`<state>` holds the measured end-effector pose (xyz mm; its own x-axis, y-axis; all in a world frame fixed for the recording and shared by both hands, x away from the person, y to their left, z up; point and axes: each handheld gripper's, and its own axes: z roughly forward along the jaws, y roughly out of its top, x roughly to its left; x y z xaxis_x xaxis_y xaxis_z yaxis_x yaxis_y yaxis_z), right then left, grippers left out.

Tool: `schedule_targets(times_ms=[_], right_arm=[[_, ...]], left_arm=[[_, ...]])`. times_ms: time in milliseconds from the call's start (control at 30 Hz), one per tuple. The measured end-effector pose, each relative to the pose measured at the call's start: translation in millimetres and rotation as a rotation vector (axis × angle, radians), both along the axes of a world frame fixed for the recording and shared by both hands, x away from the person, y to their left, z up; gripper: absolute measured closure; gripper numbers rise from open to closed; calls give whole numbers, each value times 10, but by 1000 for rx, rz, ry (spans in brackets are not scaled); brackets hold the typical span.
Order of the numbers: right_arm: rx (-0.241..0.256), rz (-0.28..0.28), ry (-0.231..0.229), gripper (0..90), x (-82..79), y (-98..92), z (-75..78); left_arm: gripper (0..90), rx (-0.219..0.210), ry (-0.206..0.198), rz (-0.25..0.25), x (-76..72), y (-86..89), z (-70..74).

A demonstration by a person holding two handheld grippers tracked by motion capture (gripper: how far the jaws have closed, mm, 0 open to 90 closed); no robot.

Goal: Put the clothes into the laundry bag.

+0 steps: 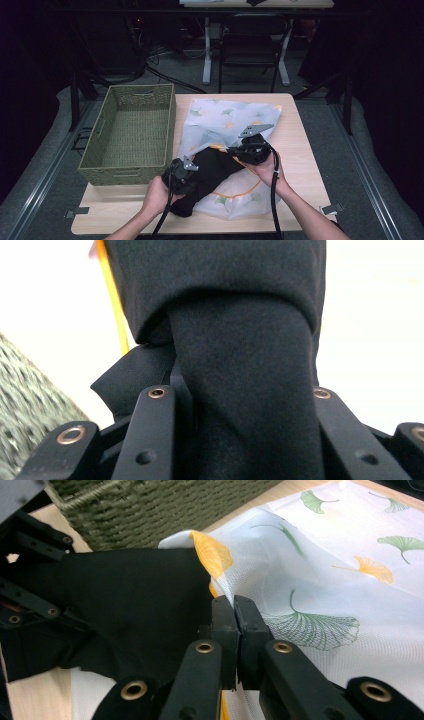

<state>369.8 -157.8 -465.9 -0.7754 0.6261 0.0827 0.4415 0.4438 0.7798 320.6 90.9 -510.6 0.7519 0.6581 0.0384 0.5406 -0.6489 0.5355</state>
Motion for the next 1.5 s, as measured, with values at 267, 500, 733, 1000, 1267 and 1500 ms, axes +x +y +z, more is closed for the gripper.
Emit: schedule_targets(times_ms=[267, 500, 733, 1000, 1267, 1500], right_arm=[[24, 5, -24, 890, -32, 7, 44], [38, 17, -27, 892, -56, 15, 66], [28, 20, -11, 891, -45, 14, 32], [18, 12, 11, 891, -14, -4, -20], [15, 14, 8, 891, -19, 7, -16], [17, 15, 8, 890, -30, 10, -10]], left_arm=[[651, -9, -9, 31, 132, -237, 55], [649, -22, -18, 74, 256, -364, -18], [629, -4, -22, 96, 365, -452, -154], [368, -15, -40, 71, 347, -374, -176], [182, -26, -43, 14, 176, -266, 51], [158, -3, -32, 14, 45, -177, 21]])
